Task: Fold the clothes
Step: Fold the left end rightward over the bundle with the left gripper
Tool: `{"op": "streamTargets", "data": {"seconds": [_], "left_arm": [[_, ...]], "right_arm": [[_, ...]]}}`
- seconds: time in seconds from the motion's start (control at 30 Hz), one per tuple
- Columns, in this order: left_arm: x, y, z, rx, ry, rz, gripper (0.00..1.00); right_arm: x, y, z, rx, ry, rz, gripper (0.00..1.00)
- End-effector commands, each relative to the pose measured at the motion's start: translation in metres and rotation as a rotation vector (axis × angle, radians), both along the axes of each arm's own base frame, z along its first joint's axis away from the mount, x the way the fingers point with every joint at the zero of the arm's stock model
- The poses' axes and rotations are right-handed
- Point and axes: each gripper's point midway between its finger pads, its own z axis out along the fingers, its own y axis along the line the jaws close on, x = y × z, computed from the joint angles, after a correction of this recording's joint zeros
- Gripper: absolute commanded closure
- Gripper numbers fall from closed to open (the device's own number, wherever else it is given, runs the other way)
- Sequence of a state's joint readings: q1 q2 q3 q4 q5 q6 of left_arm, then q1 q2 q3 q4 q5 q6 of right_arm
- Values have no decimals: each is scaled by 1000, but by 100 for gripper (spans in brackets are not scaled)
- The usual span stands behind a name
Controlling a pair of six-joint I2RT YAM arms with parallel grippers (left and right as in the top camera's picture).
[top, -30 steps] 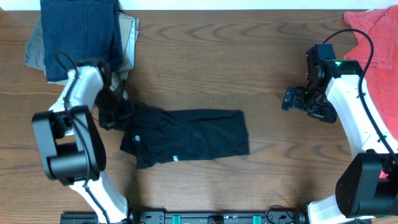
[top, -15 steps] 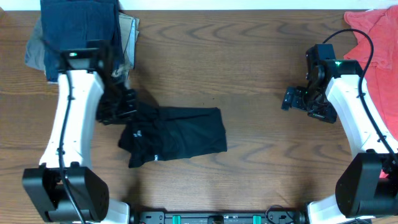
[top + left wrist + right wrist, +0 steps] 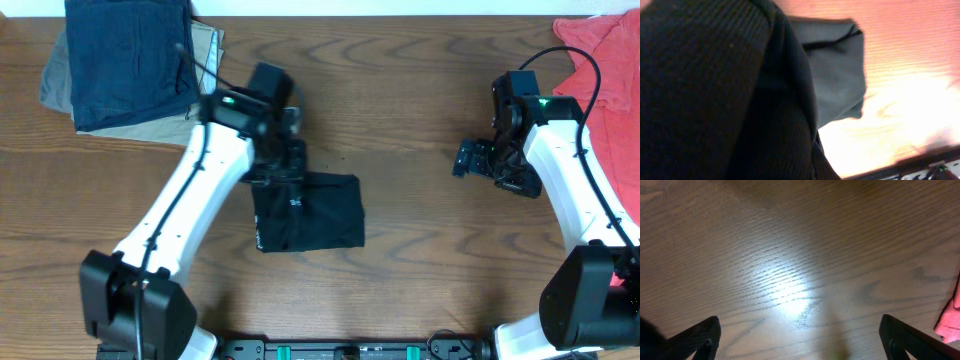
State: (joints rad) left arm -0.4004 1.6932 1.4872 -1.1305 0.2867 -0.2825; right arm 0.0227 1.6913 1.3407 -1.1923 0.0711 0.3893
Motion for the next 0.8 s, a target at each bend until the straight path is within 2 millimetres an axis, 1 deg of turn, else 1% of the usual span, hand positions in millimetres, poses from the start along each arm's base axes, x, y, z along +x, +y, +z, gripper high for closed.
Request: {"op": "streamTargets", "data": {"seconds": [0.0, 0.13, 0.17, 0.23, 0.3, 0.33, 0.43, 0.57, 0.67, 0.77], "left_arm": [[-4, -23, -14, -10, 42, 14, 94], [-10, -40, -34, 11, 81, -25, 93], [-11, -44, -41, 17, 94, -34, 89], [-12, -51, -51, 26, 111, -45, 77], [-16, -56, -58, 34, 128, -61, 60], [-17, -58, -61, 38, 134, -68, 58], [-23, -62, -62, 43, 143, -85, 57], [-35, -71, -56, -12, 194, -98, 57], [-45, -68, -53, -9, 233, -116, 57], [-51, -64, -49, -2, 241, -144, 57]], "right_arm": [[3, -1, 3, 0, -12, -2, 1], [3, -1, 3, 0, -12, -2, 1], [3, -1, 3, 0, -12, -2, 1], [3, -1, 3, 0, -12, -2, 1], [3, -1, 3, 0, -12, -2, 1], [3, -1, 3, 0, -12, -2, 1], [3, -1, 3, 0, -12, -2, 1], [3, -1, 3, 0, -12, -2, 1], [3, -1, 3, 0, -12, -2, 1], [3, -1, 3, 0, -12, -2, 1]]}}
